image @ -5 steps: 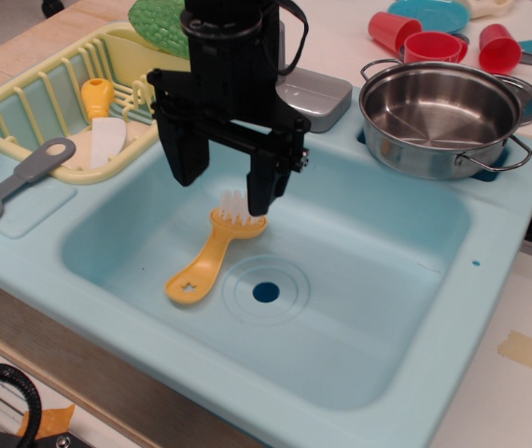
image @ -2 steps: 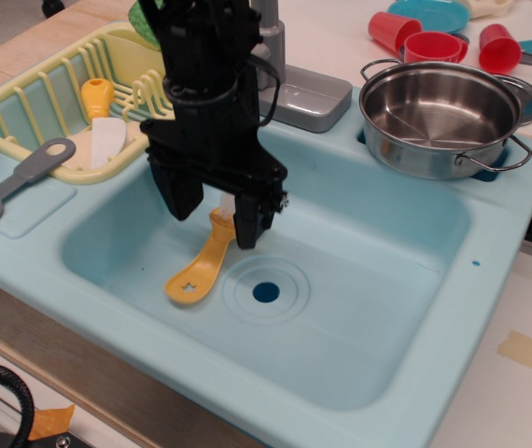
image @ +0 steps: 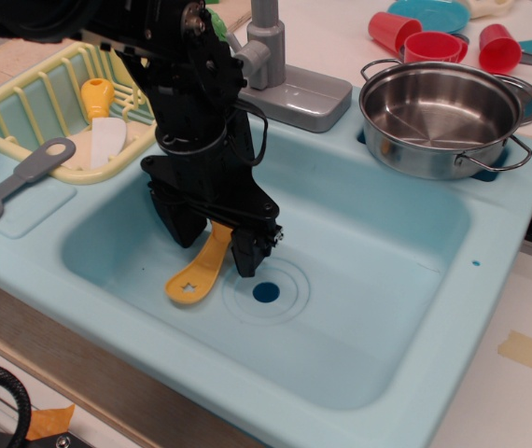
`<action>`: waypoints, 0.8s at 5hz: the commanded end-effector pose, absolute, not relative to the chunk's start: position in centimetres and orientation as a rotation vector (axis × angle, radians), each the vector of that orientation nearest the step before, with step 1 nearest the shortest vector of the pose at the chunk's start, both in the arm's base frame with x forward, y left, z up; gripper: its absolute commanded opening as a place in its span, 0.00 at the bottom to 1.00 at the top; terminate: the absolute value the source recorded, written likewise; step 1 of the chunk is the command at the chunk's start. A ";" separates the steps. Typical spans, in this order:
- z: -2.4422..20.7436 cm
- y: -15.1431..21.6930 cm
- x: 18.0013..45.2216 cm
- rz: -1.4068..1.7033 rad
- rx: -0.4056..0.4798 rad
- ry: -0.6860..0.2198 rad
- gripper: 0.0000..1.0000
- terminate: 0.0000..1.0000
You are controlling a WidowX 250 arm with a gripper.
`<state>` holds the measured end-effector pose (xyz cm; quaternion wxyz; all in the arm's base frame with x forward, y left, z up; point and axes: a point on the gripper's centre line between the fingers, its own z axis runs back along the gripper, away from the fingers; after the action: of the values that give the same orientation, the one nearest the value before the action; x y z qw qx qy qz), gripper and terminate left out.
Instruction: Put brush into pot or pan
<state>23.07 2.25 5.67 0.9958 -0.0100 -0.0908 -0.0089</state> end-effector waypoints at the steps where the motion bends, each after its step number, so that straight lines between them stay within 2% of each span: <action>1: 4.6 3.0 23.9 -0.034 -0.066 -0.181 1.00 0.00; 2: 4.5 3.0 23.8 -0.025 -0.060 -0.205 0.00 0.00; 4: 5.2 2.6 24.0 -0.028 -0.059 -0.178 0.00 0.00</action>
<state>23.78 2.15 6.02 0.9978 -0.0302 -0.0536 -0.0230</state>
